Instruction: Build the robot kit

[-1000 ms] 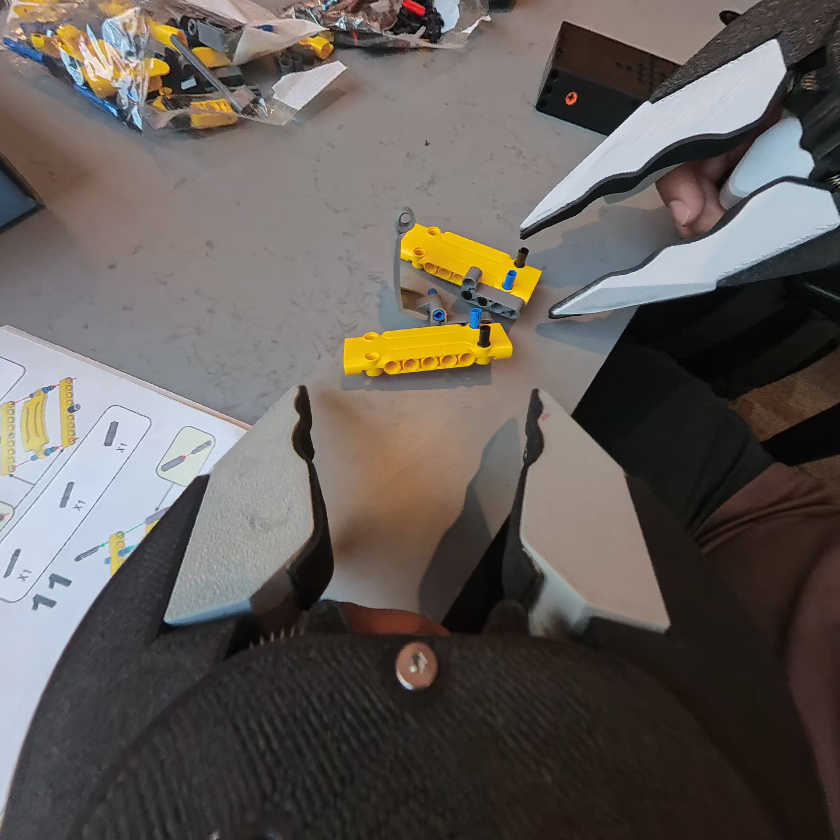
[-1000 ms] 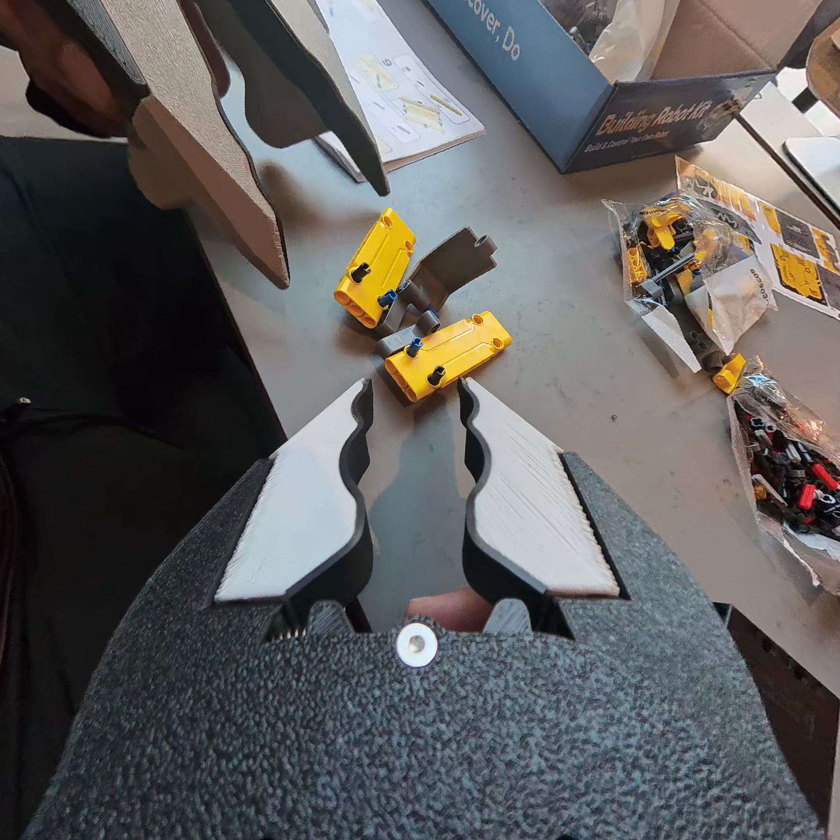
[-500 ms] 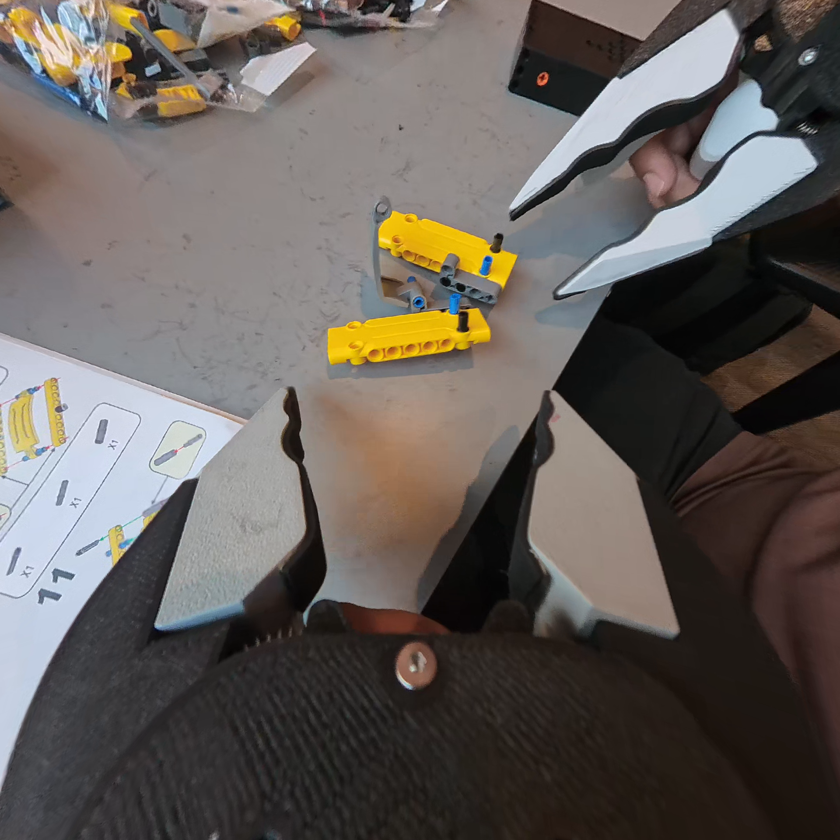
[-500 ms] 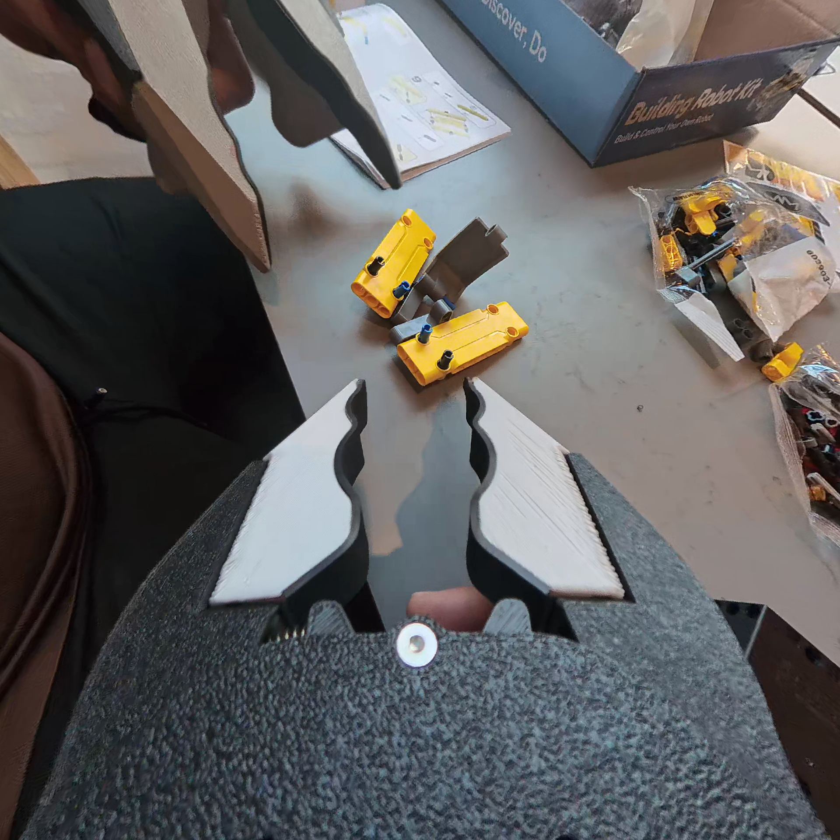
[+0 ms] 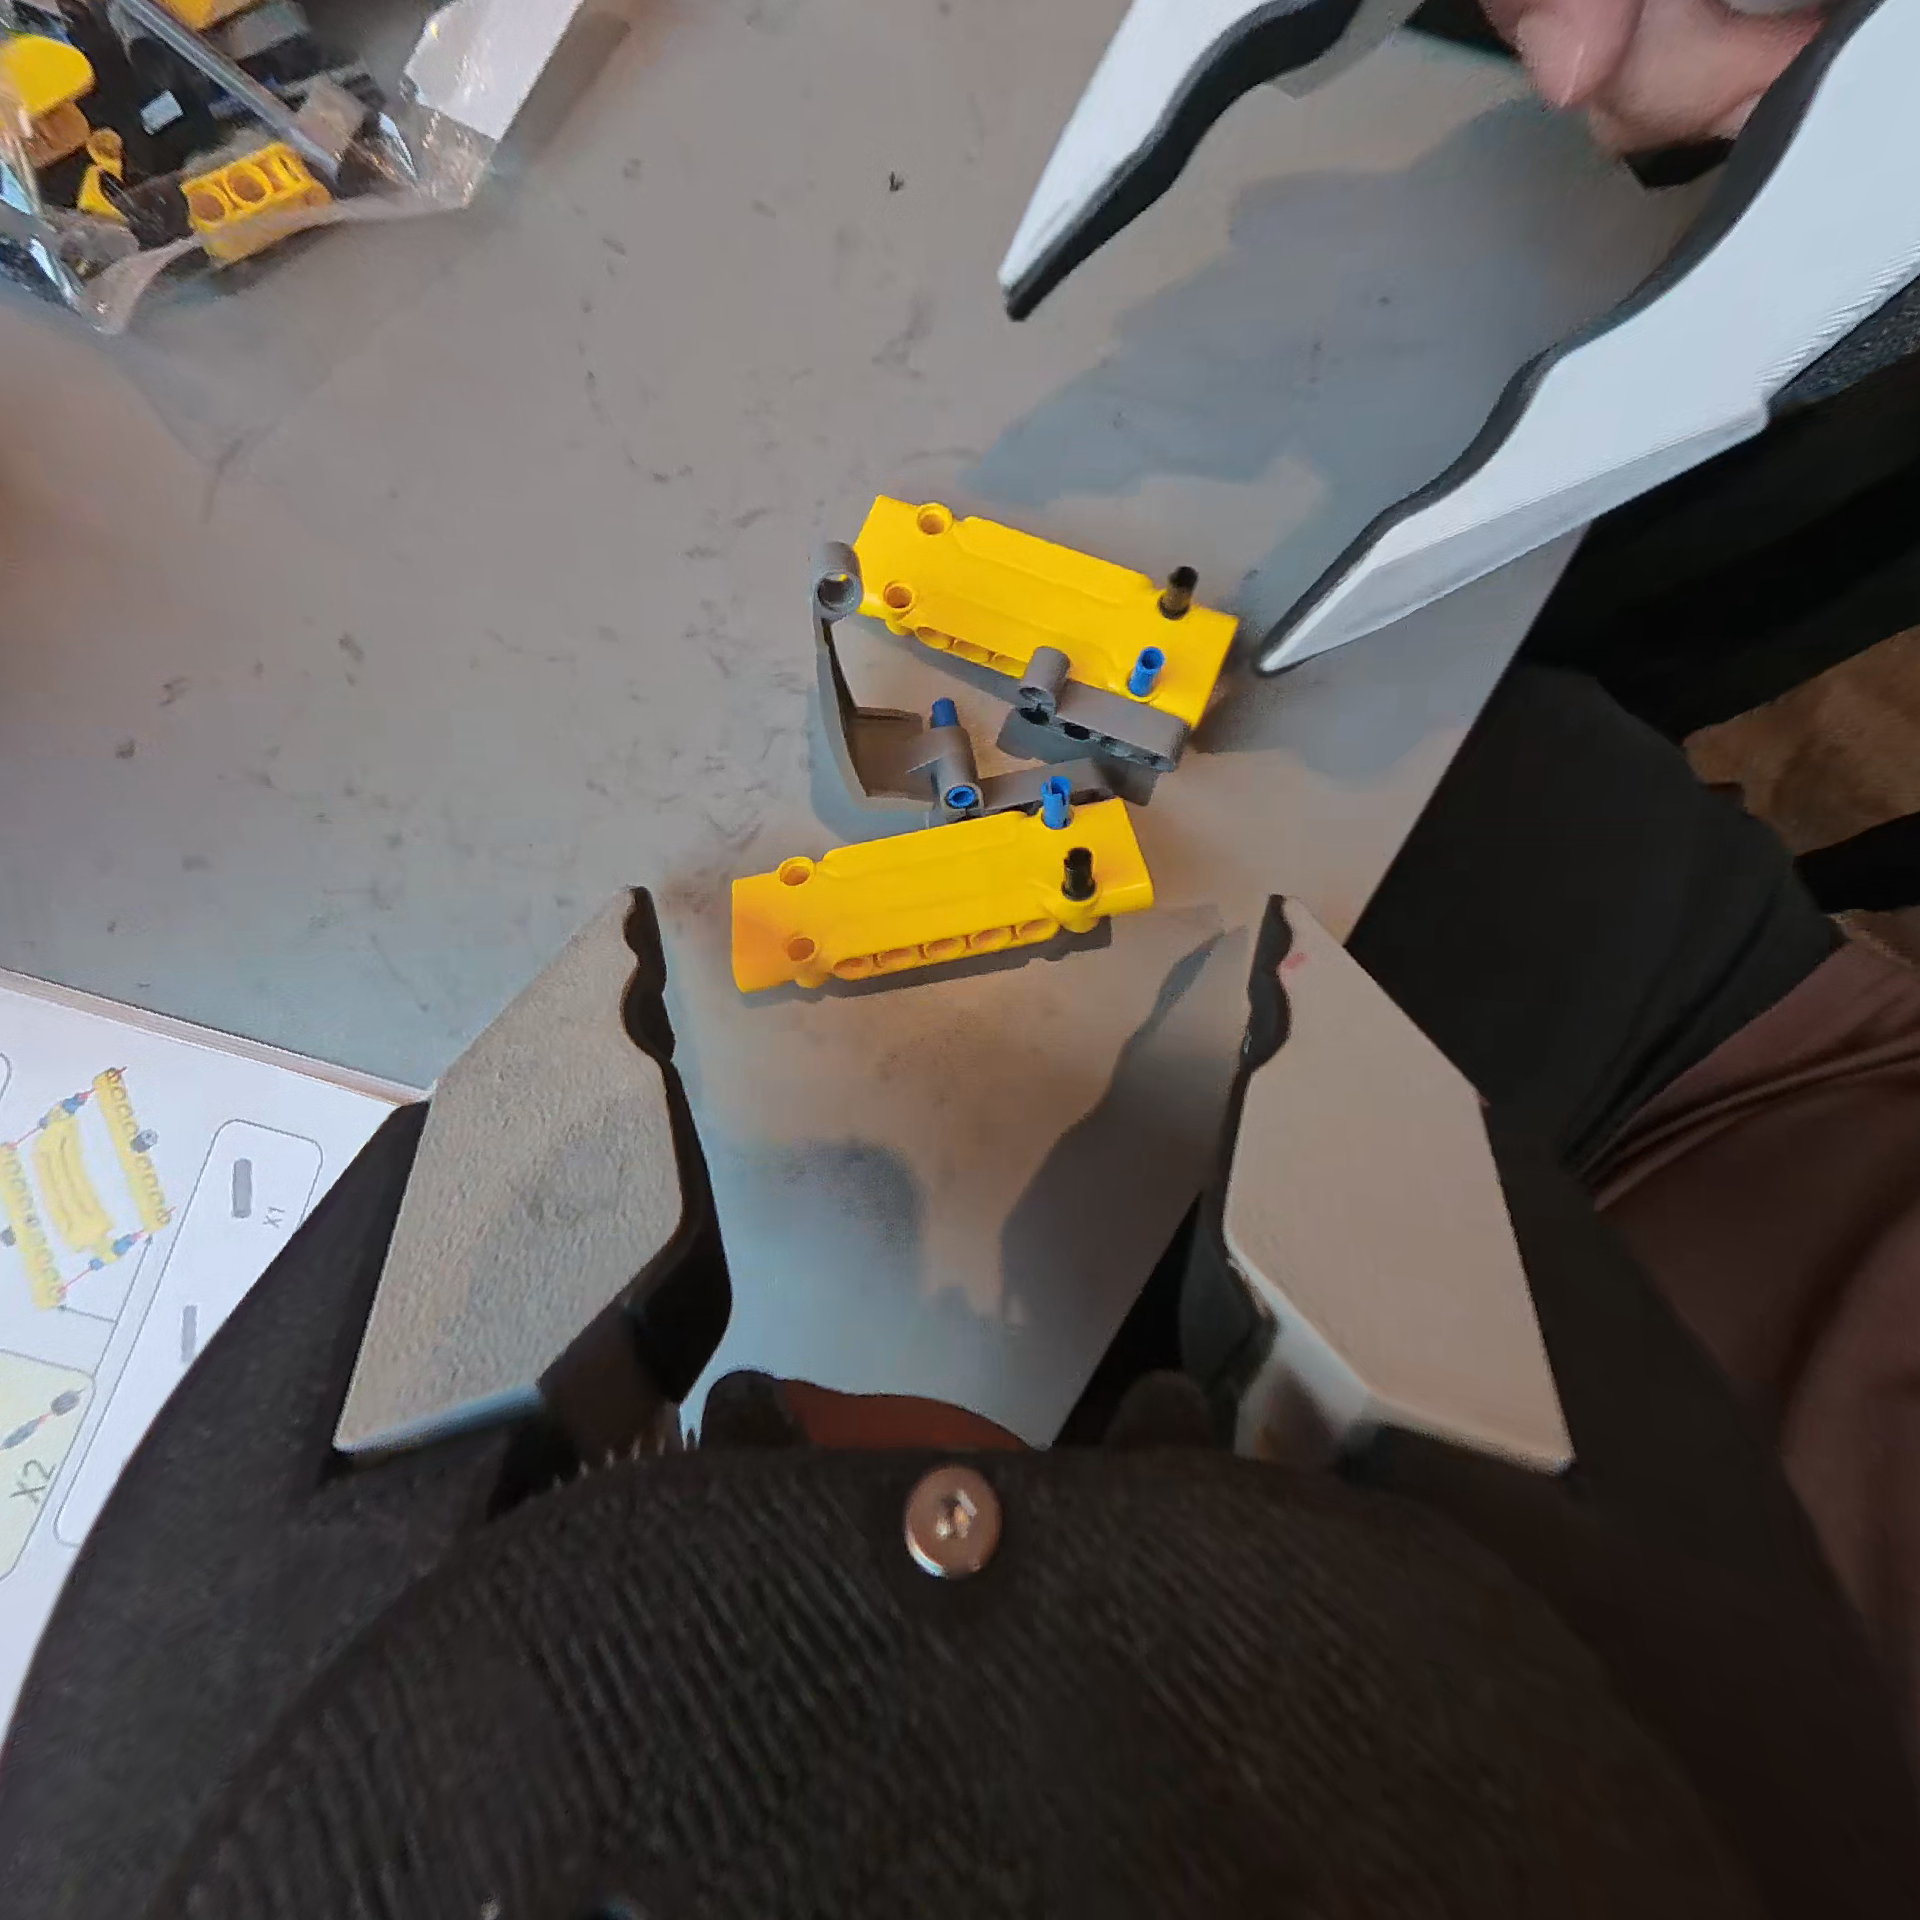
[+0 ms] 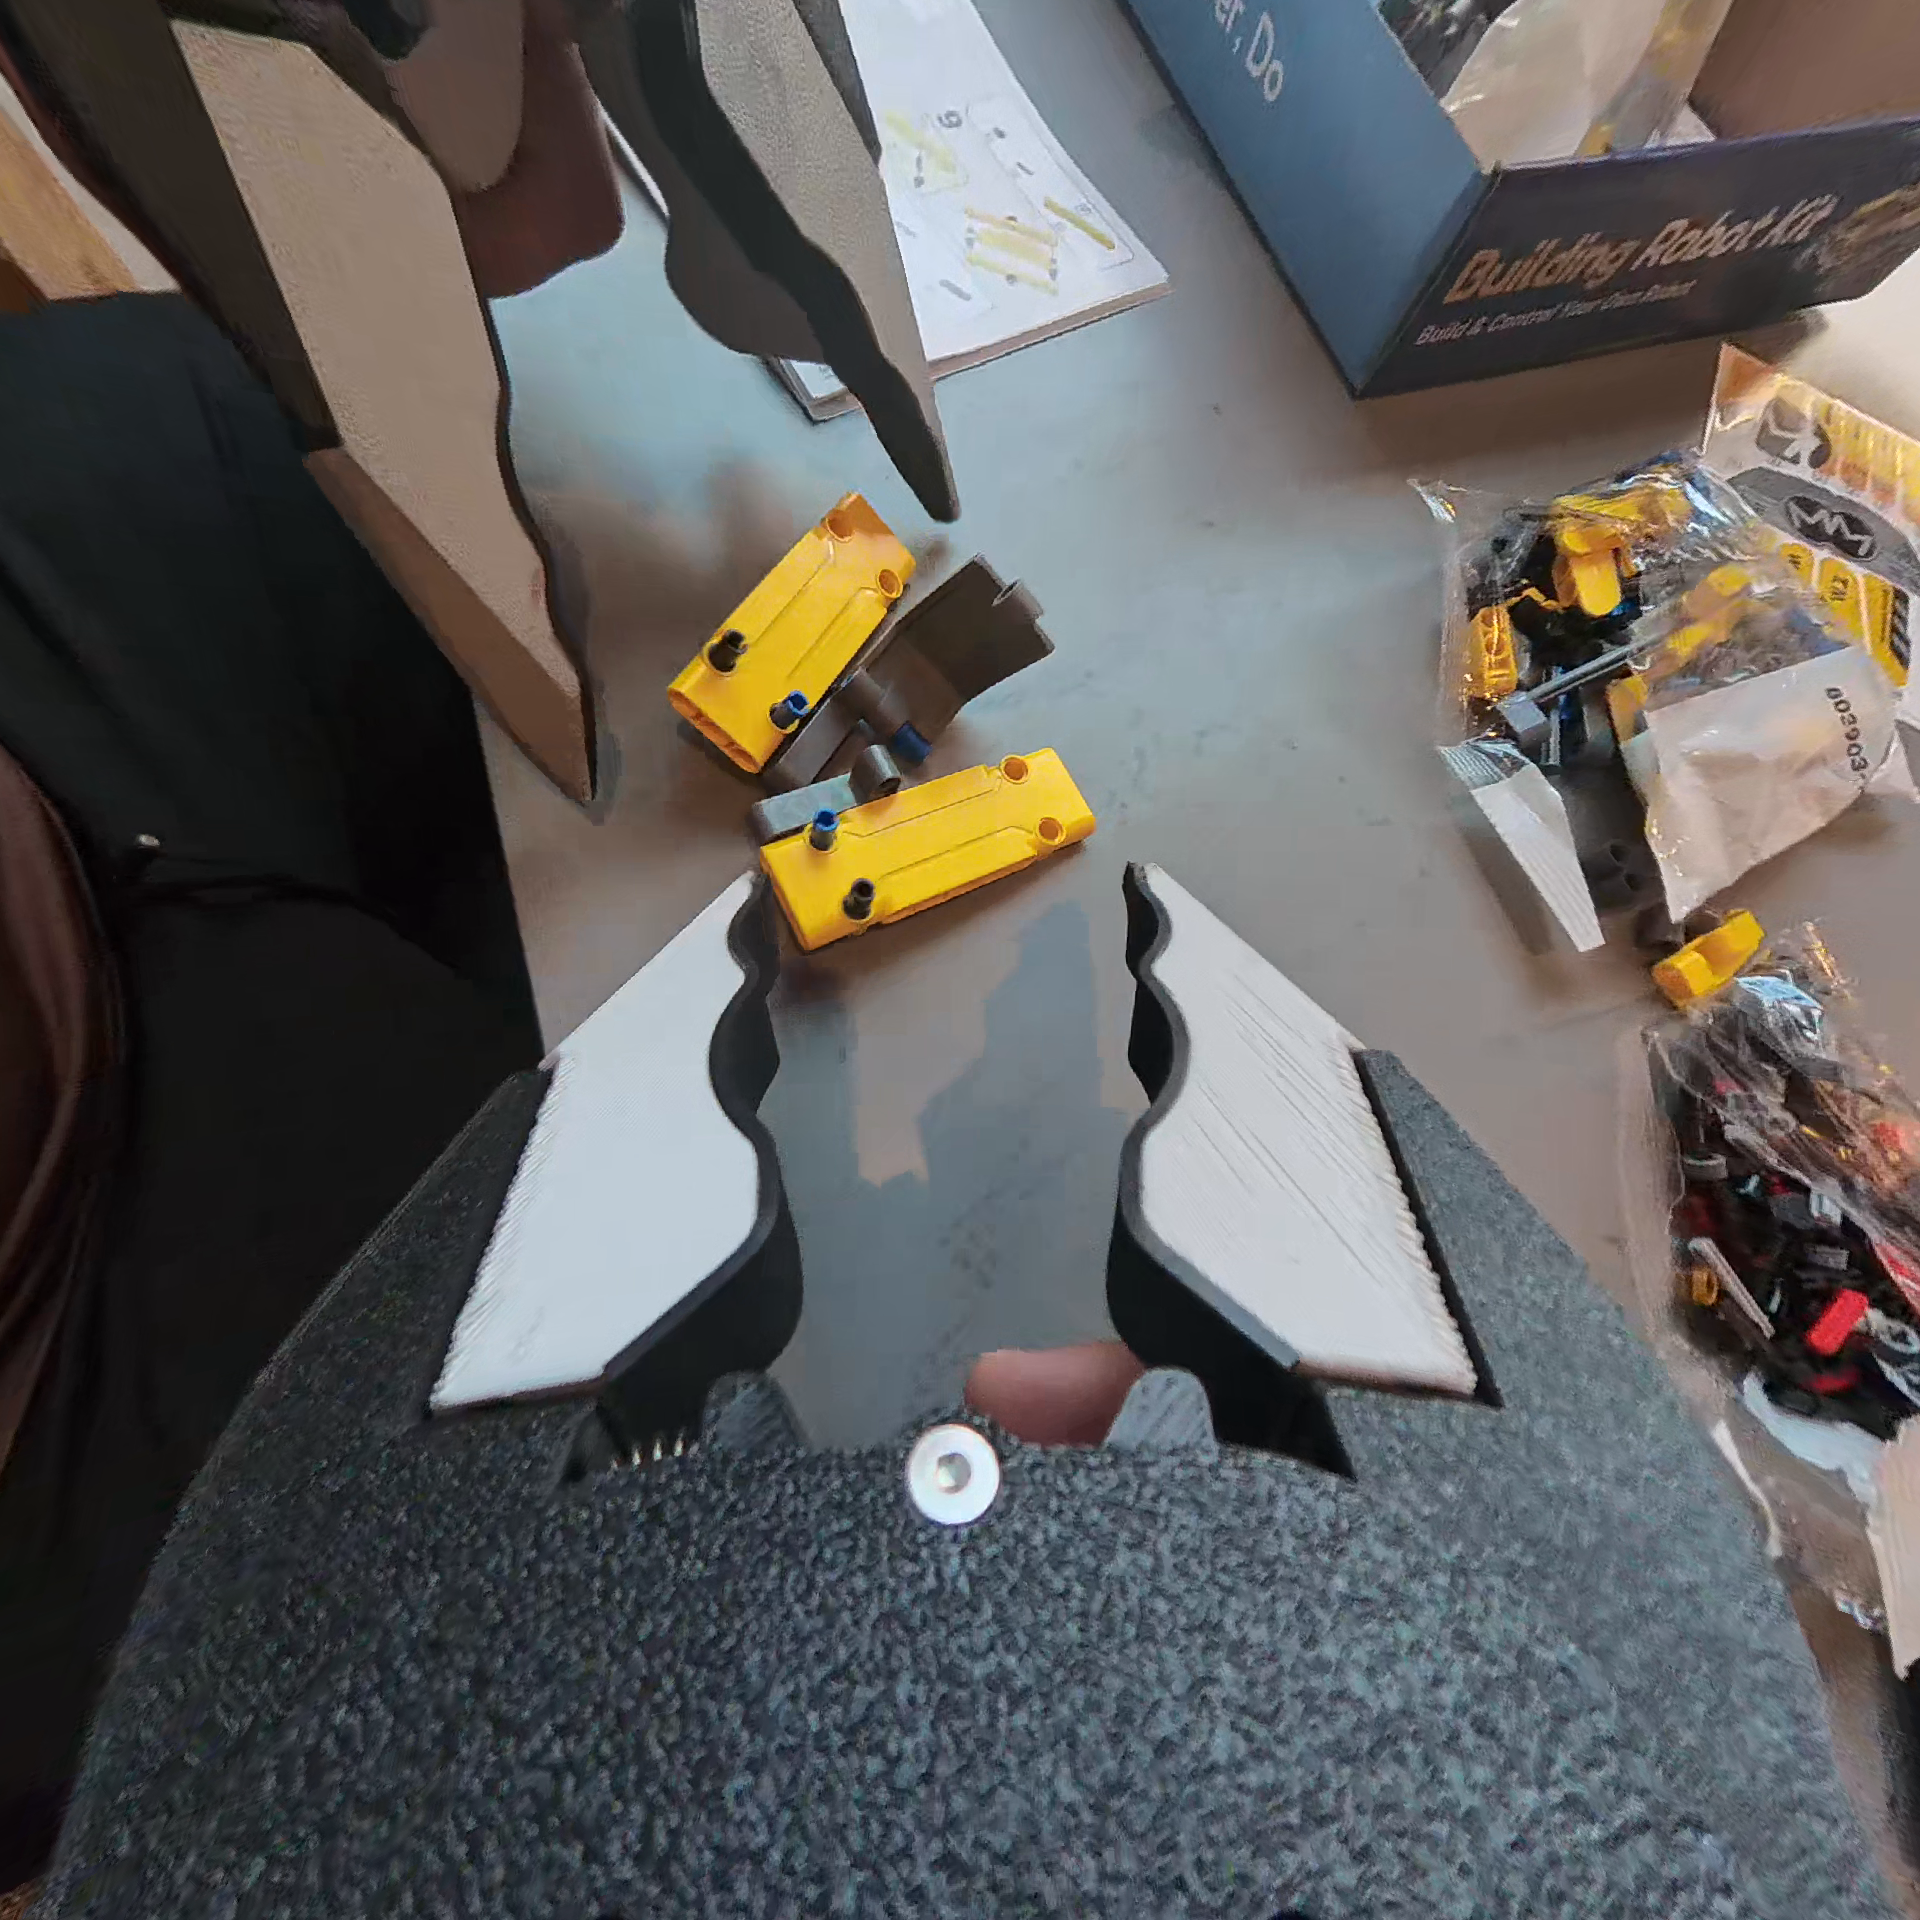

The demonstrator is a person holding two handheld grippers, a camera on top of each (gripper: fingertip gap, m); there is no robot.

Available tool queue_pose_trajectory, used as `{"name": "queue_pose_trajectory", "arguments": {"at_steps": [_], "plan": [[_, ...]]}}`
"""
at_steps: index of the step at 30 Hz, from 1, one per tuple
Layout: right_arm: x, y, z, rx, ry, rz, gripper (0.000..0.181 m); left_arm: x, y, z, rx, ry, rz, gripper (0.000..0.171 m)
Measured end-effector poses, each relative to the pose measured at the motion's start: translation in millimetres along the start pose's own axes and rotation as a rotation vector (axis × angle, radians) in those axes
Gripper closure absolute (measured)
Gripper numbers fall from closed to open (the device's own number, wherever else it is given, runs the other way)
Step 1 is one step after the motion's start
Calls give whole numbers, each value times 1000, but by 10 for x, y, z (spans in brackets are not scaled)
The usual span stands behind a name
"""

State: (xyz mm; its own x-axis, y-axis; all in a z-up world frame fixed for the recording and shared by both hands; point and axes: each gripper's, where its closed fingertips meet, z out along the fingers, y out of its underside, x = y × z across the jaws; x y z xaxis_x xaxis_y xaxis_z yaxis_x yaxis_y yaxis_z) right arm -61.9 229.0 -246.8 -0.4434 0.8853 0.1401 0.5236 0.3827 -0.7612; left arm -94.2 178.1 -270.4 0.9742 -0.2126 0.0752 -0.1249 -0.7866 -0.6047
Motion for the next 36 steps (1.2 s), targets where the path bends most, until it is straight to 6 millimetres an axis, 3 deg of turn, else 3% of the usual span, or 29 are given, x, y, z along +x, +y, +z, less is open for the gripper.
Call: {"name": "queue_pose_trajectory", "arguments": {"at_steps": [4,6,14,21,25,28,31,34,36], "plan": [[-47,-81,91,29,-31,-5,104,-67,18,48,-41,-42,33,71],[-105,-97,92,51,-32,-35,104,-69,6,39,-22,-35,77,93],[-239,-164,78,116,-33,-68,114,-51,26,12,93,98,232,94],[-142,-347,57,208,-9,-27,150,-9,76,-50,144,185,379,94],[-83,-338,126,175,9,-35,148,41,95,-65,147,225,435,94],[-78,-364,192,160,-8,-36,153,59,83,-63,155,235,469,94],[-103,-351,262,134,-29,-53,173,35,63,-49,154,228,461,94],[-93,-379,276,130,-18,-55,173,-7,64,-60,155,211,451,93],[-91,-395,256,126,-6,-67,173,-91,58,-69,140,149,424,80]]}}
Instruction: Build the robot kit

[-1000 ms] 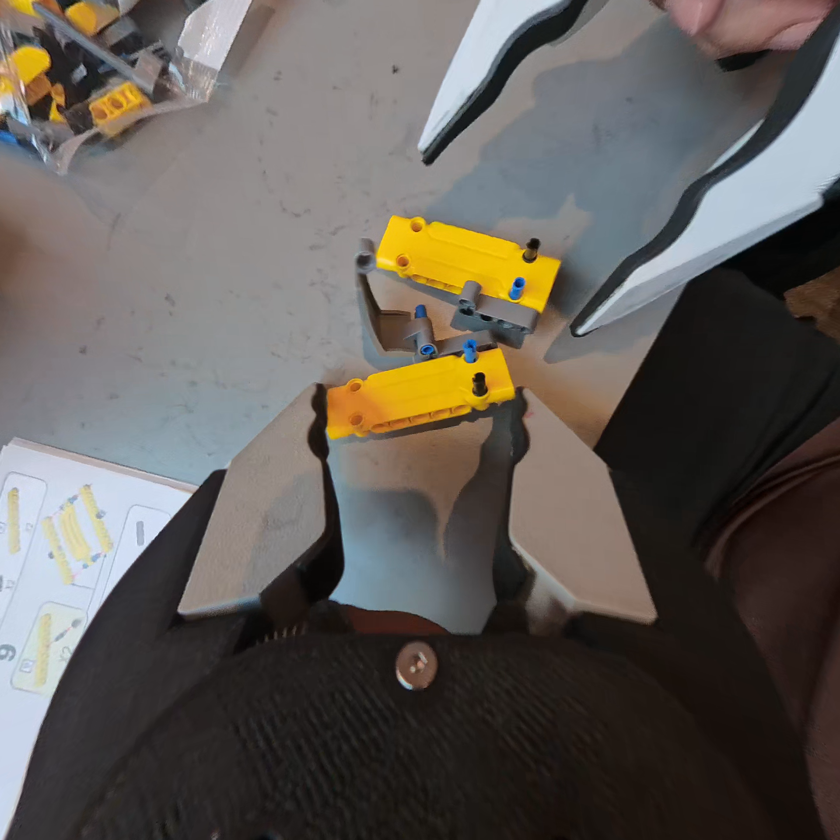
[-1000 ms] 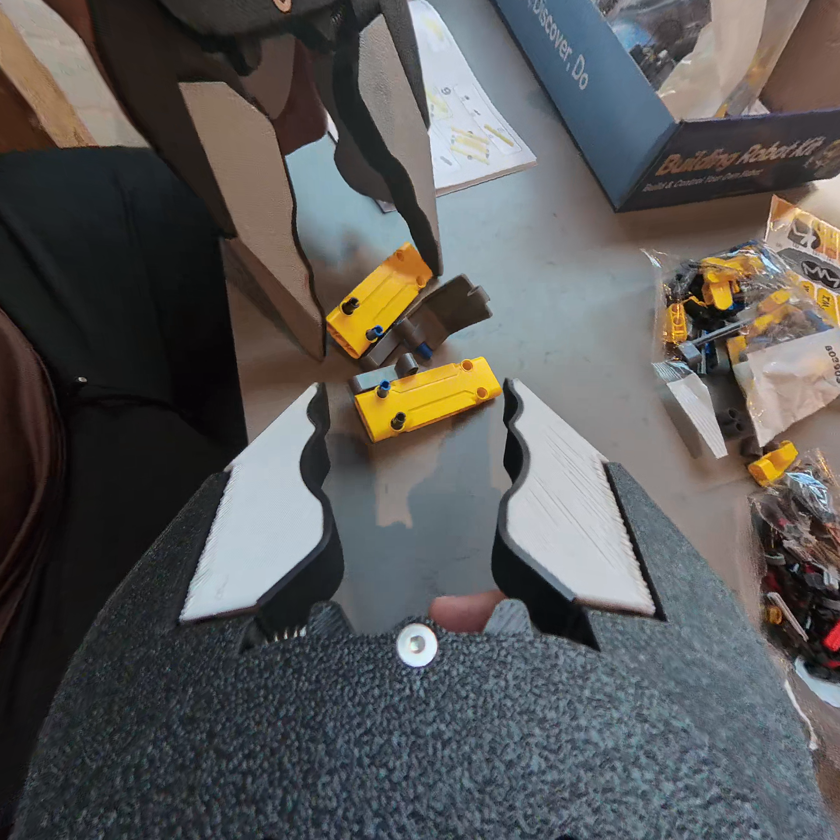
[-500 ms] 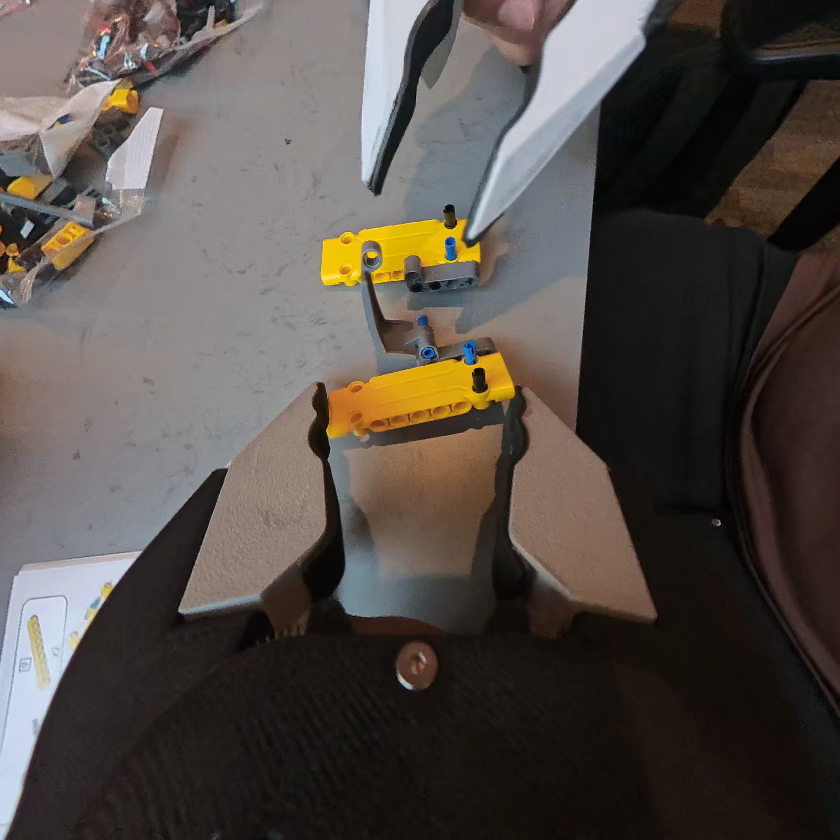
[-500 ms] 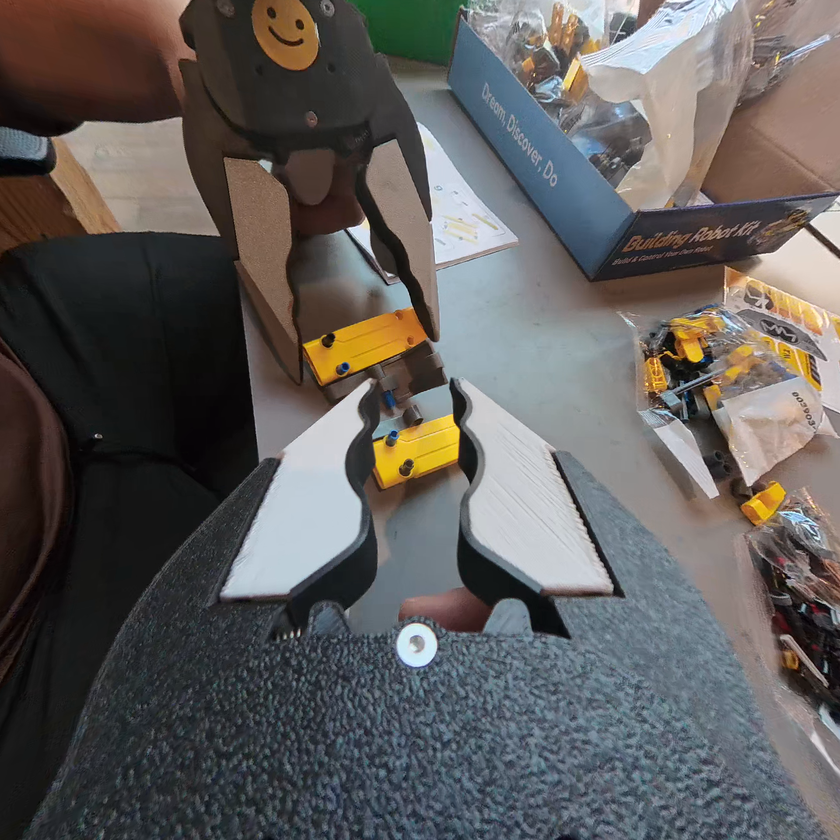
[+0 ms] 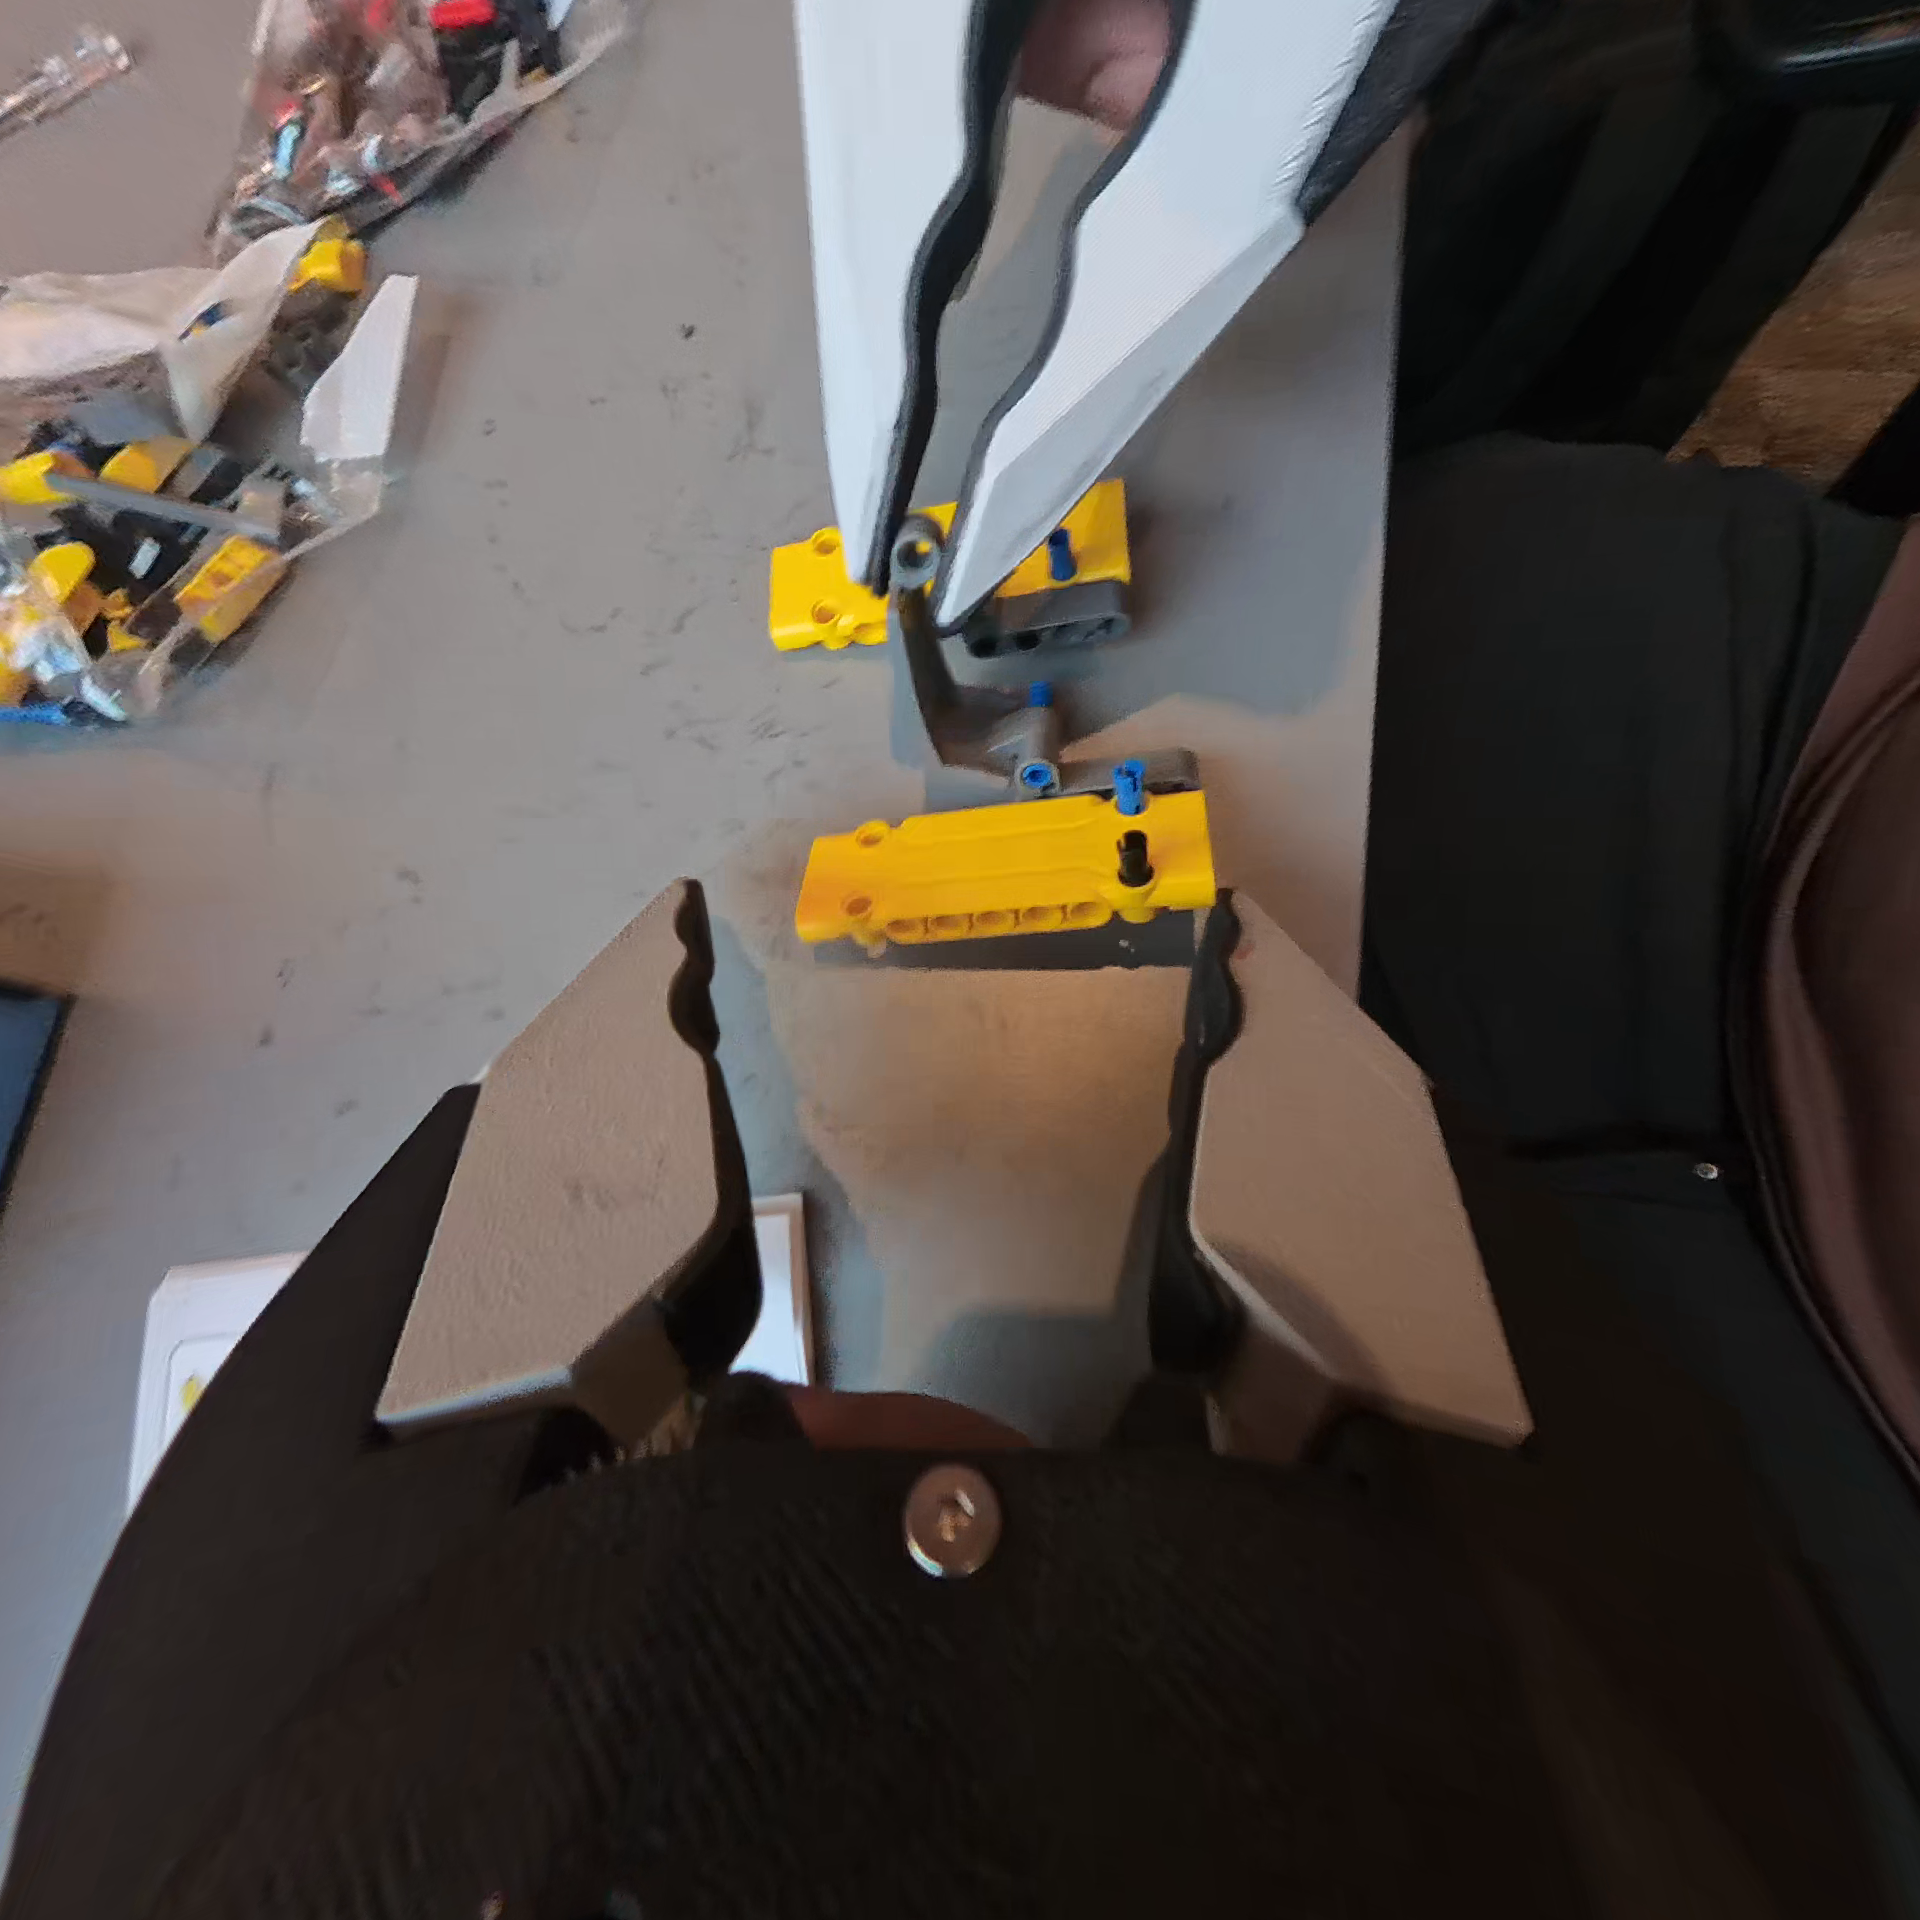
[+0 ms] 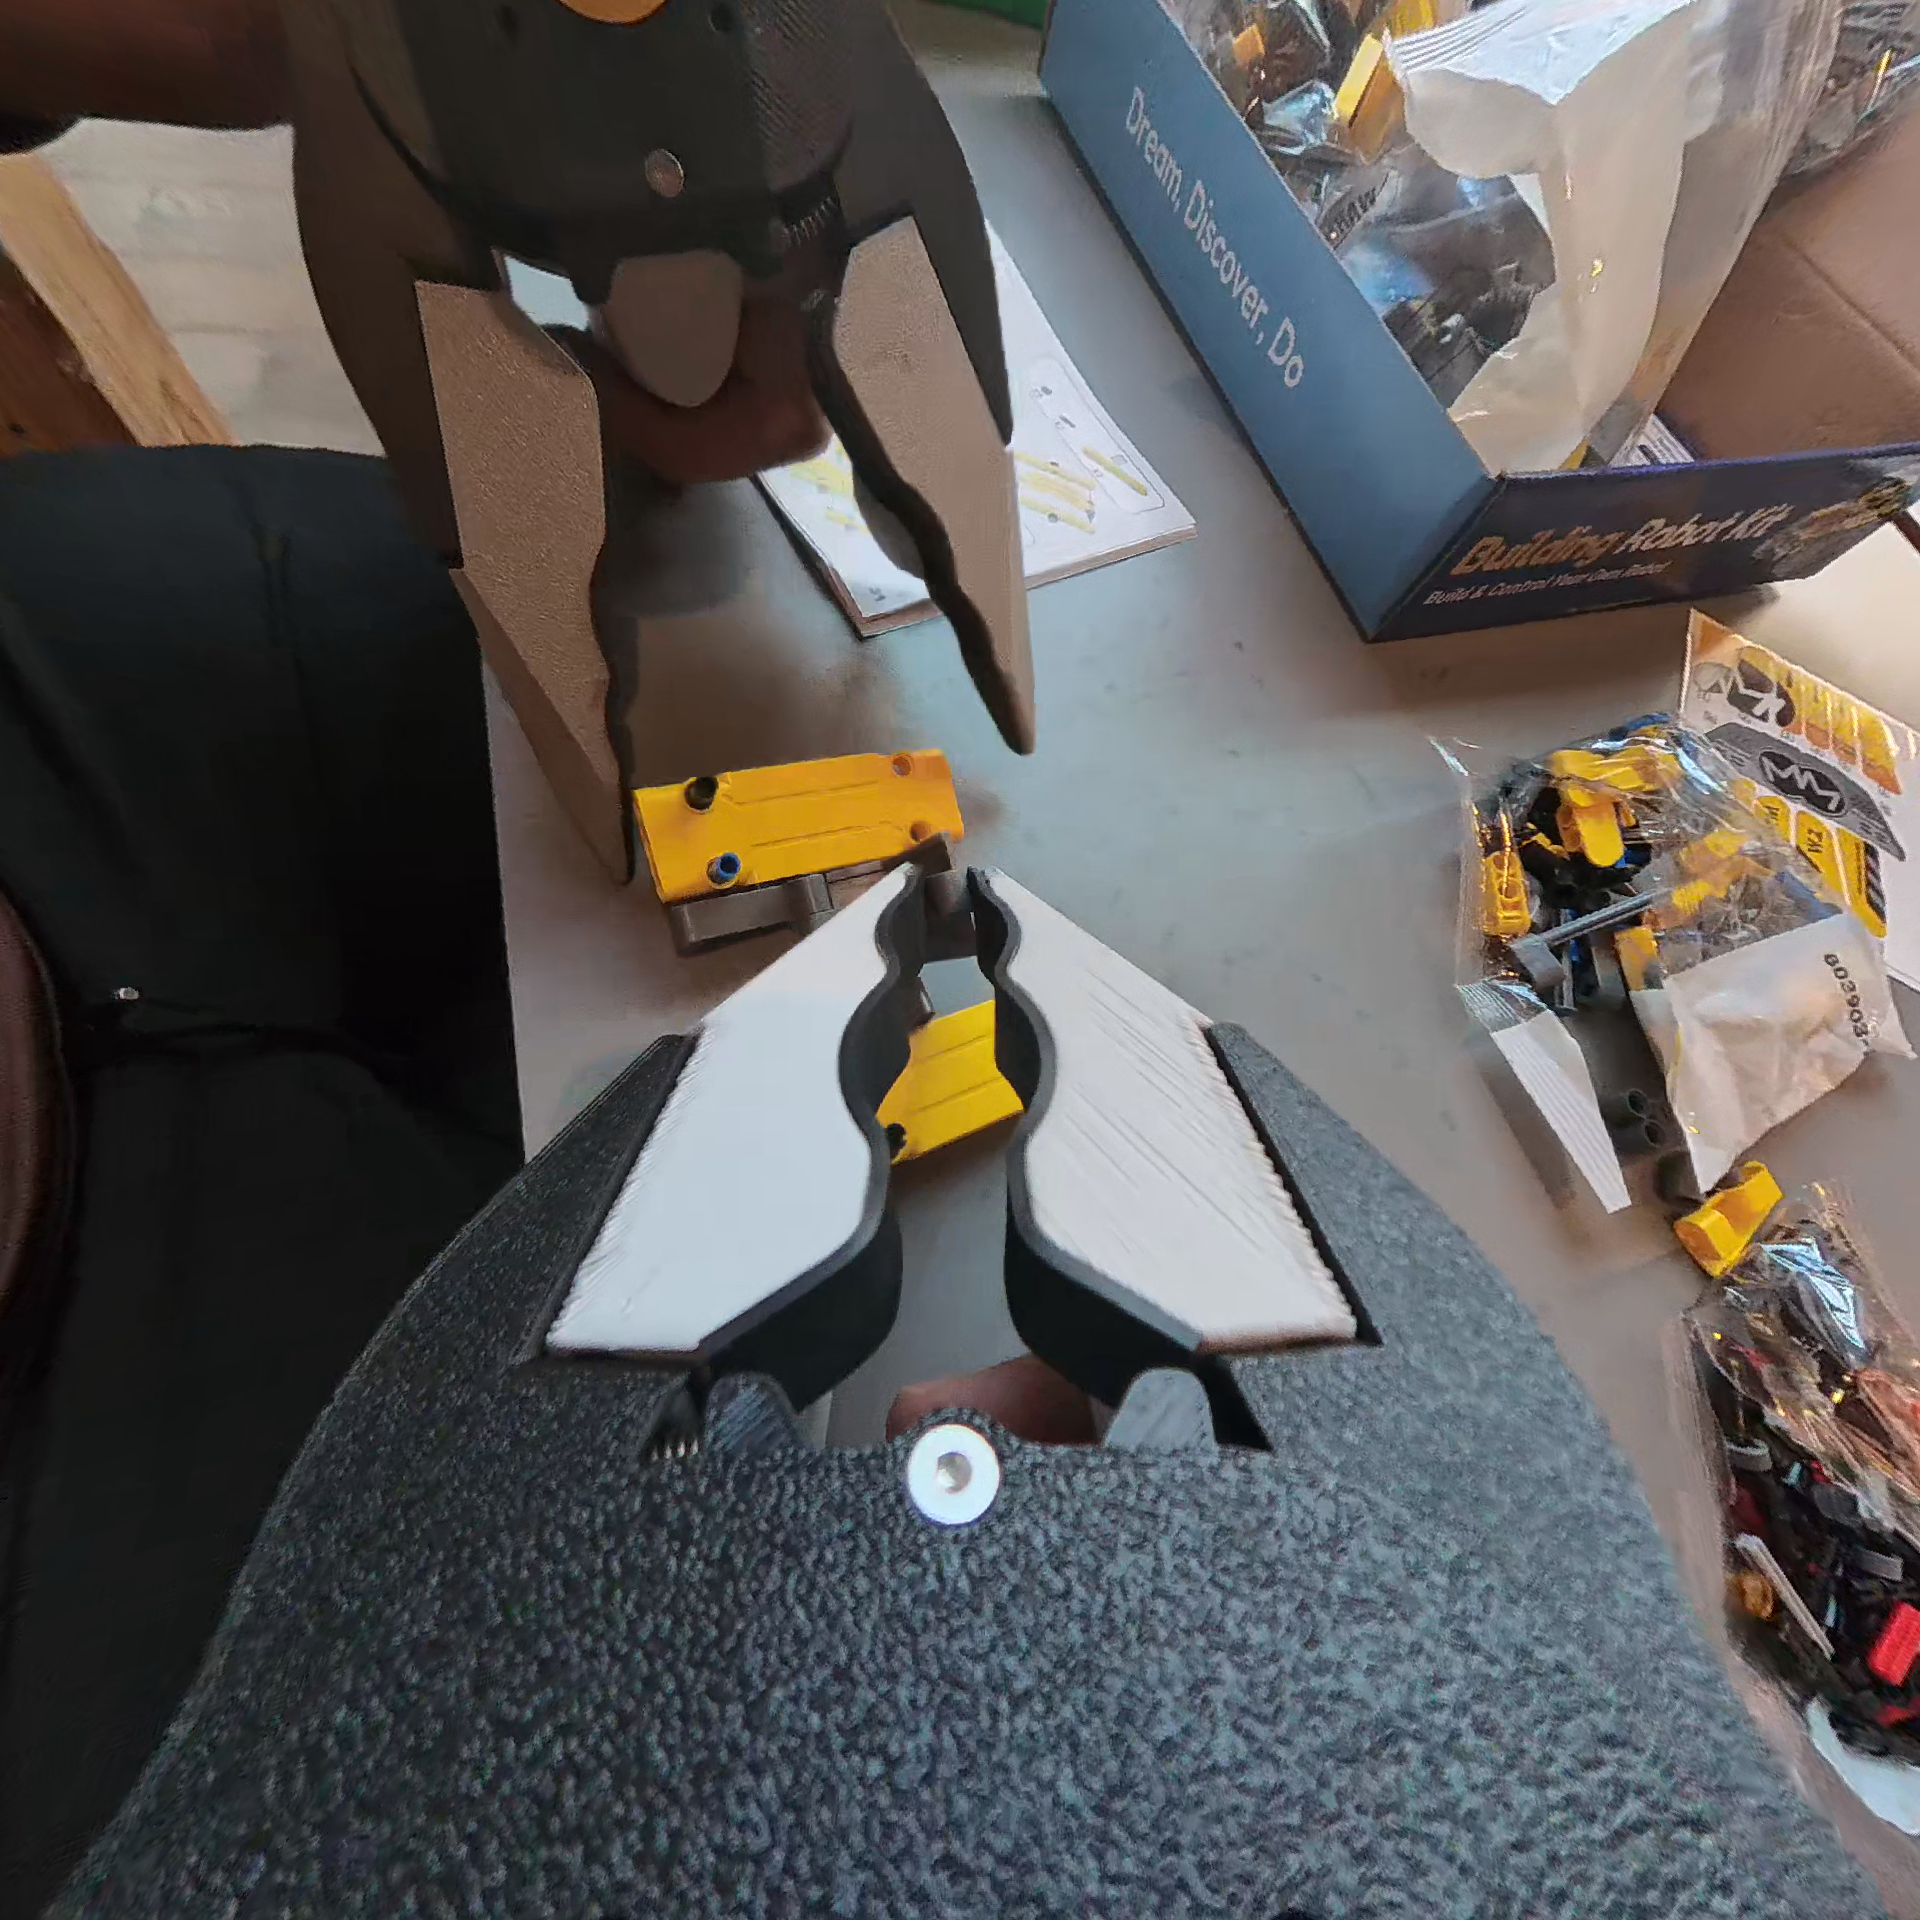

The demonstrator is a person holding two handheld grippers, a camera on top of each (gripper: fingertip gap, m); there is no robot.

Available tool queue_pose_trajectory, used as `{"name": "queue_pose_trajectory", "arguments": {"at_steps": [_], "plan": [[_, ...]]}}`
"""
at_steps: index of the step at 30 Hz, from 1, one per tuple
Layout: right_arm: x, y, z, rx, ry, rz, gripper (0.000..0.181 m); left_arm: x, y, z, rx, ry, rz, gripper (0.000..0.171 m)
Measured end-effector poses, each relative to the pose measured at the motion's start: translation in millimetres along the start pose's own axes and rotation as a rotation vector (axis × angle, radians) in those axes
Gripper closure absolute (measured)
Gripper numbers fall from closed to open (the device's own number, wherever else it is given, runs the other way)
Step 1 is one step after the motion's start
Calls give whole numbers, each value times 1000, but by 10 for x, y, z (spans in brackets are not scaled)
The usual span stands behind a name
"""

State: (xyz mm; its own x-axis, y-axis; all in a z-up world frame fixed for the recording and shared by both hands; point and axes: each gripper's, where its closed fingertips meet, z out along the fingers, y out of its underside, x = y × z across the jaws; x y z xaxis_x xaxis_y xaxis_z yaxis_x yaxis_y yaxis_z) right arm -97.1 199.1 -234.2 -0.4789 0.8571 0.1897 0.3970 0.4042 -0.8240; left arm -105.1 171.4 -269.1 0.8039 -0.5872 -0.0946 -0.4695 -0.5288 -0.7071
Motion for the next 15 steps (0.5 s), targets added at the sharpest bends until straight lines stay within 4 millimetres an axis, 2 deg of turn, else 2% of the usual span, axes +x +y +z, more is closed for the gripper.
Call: {"name": "queue_pose_trajectory", "arguments": {"at_steps": [2,4,7,10,15], "plan": [[18,0,-28,-15,23,-29,174,18,-25,-52,5,9,-3,96],[20,-17,-53,-20,30,-53,174,76,-156,-118,62,46,-17,114],[1,-34,-59,-22,17,-82,174,70,-335,-199,114,85,-53,122],[12,-34,-38,-23,17,-109,174,-2,-406,-217,125,82,-74,123],[-47,-81,-23,10,-13,-132,174,-48,-398,-62,93,79,-143,138]]}}
